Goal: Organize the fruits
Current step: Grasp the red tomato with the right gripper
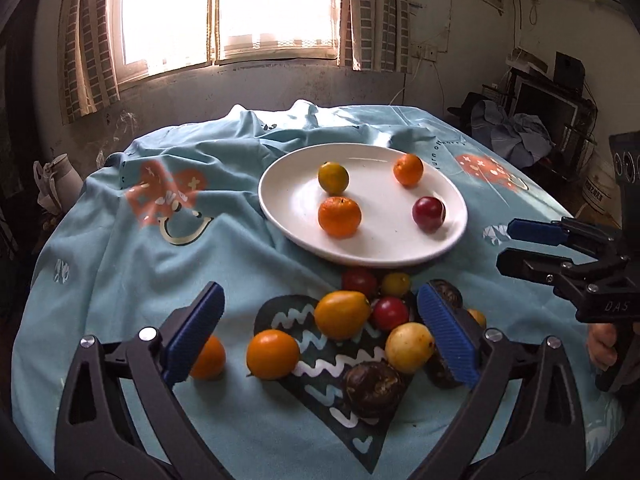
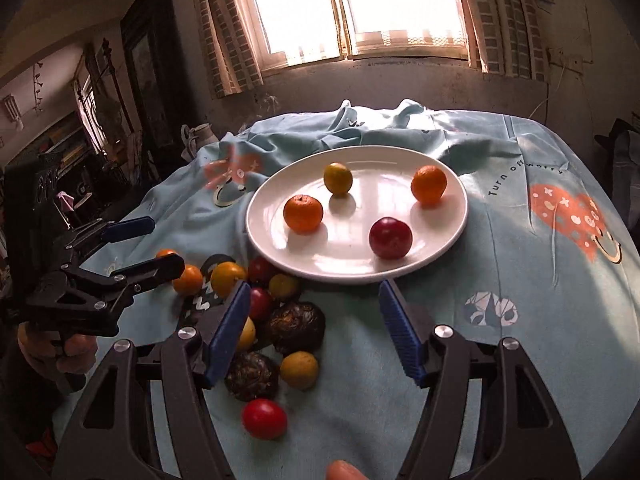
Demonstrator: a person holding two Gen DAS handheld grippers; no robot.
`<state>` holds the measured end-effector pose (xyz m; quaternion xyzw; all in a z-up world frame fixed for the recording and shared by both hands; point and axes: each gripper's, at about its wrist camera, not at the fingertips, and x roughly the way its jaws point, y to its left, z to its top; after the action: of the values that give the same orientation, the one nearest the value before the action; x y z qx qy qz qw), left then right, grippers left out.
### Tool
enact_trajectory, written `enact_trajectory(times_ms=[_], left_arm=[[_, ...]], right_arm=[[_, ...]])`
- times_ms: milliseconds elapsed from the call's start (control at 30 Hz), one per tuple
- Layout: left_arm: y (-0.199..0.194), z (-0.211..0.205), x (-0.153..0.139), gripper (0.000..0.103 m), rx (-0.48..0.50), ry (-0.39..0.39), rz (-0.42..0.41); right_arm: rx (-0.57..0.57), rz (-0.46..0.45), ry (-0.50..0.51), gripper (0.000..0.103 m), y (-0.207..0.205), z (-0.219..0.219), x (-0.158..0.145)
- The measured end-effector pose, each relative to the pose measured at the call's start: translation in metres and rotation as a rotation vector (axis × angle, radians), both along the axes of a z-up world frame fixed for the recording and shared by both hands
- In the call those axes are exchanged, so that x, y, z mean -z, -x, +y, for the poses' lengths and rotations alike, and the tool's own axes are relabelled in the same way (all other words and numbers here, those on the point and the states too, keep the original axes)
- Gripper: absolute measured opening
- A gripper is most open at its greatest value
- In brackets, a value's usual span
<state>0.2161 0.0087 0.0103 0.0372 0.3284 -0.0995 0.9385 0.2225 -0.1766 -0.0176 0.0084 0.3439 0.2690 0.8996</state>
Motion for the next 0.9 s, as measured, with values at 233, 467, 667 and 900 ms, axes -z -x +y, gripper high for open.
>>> enact_trajectory(times_ms=[233, 467, 667, 900], left_arm=[[0.029, -0.011, 0.015, 0.099, 0.036, -0.100, -0.016], [0.029, -0.003, 0.022, 0.099, 0.010, -0.089, 0.019], [0.031, -0.003, 0.024, 0.099, 0.001, -0.107, 0.015], [0.032, -0.002, 0.026, 0.099, 0.000, -0.113, 0.024]], right_arm=[[-0.061, 0.052, 0.082, 0.067, 0.028, 0.010, 0.020], [-0.107, 0.066, 0.128, 0.067, 0.040, 0.017, 0.026], [-0.154, 0.103, 0.185, 0.057, 0.044, 0.028, 0.037], [-0.167, 0.139, 0.219, 0.046, 0.045, 0.034, 0.049]])
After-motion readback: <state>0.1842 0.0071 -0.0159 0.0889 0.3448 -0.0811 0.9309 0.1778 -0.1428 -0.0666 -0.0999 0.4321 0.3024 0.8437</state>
